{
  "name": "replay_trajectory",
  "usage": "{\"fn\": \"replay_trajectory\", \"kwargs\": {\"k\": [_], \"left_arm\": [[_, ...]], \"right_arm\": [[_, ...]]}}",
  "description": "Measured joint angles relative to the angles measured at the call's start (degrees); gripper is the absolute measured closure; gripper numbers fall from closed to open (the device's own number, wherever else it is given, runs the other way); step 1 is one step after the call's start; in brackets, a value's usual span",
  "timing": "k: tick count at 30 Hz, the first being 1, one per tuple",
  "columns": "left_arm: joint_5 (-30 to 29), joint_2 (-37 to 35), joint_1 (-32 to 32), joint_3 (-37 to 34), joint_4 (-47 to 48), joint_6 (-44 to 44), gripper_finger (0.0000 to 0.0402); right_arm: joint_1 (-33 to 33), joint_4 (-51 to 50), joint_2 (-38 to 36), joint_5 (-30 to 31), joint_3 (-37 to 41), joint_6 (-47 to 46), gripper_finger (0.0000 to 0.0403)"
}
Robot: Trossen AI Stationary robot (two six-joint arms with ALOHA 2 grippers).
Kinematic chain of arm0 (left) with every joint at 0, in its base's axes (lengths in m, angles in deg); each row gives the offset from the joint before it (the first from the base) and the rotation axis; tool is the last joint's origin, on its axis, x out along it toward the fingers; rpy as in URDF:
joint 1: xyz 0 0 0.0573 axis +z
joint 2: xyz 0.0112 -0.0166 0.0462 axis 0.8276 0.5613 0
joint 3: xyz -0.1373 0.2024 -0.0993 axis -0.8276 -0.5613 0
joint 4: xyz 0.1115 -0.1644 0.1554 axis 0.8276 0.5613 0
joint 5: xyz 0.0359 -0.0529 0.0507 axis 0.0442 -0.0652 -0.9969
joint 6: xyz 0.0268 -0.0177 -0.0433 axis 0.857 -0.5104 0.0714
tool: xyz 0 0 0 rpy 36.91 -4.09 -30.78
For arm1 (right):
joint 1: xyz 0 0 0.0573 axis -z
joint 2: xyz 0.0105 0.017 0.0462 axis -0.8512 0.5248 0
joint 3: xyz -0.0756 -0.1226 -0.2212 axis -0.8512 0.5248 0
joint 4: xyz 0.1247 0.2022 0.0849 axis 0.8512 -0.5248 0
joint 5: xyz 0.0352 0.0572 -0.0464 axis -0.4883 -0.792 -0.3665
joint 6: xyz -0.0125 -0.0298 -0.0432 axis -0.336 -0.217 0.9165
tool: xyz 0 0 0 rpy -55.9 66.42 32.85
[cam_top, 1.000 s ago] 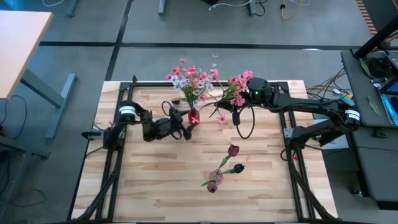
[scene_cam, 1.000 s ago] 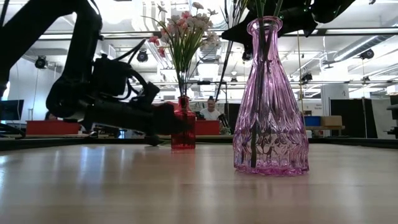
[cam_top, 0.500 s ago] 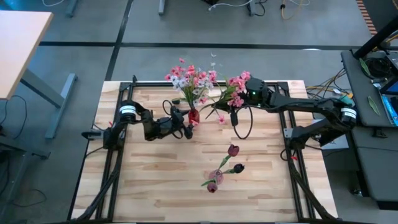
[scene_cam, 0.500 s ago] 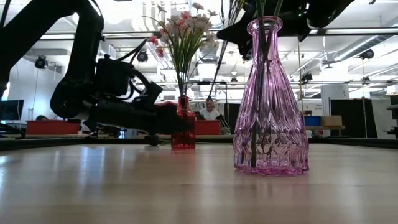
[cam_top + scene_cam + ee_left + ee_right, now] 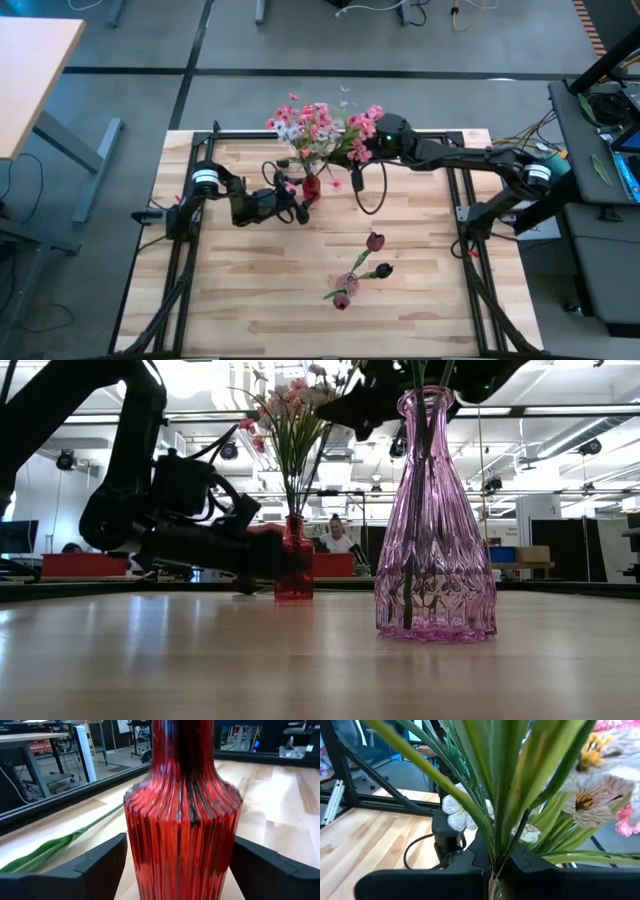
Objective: Sort flowers into vase by color
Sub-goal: Put the pink flowers into the red vase
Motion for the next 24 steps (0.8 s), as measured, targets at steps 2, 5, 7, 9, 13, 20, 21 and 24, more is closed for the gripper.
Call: {"fn": "replay_trajectory", "kwargs": {"k": [2,5,7,9,13,20,21,24], "left_arm": [[0.4,0.0,0.0,0.0,0.5,0.0,0.0092],[1.4,0.0,0.0,0.0,0.7,0.0,0.0092],[1.5,0.0,0.0,0.0,0.7,0.2,0.0092],[1.5,0.0,0.0,0.0,0.7,0.3,0.0092],[1.5,0.0,0.0,0.0,0.7,1.0,0.0092],[1.9,0.0,0.0,0.0,0.7,1.0,0.0092],[2.0,0.0,0.0,0.0,0.7,1.0,0.0092],[2.4,0.0,0.0,0.0,0.7,1.0,0.0092]], "right_arm": [[0.0,-1.4,1.4,0.0,-1.7,0.1,0.0394],[0.0,-5.1,3.0,0.0,-4.5,1.4,0.0394],[0.0,-8.0,3.8,0.3,-6.6,2.6,0.0394],[0.0,-11.2,4.6,0.2,-8.6,3.8,0.0394],[-0.1,-14.8,6.4,0.2,-11.7,4.4,0.0394],[-0.5,-15.8,9.1,0.0,-13.6,4.6,0.0394],[-0.5,-16.0,9.4,0.1,-13.6,4.6,0.0394],[-0.7,-16.5,10.3,0.3,-13.5,4.6,0.0394]]}}
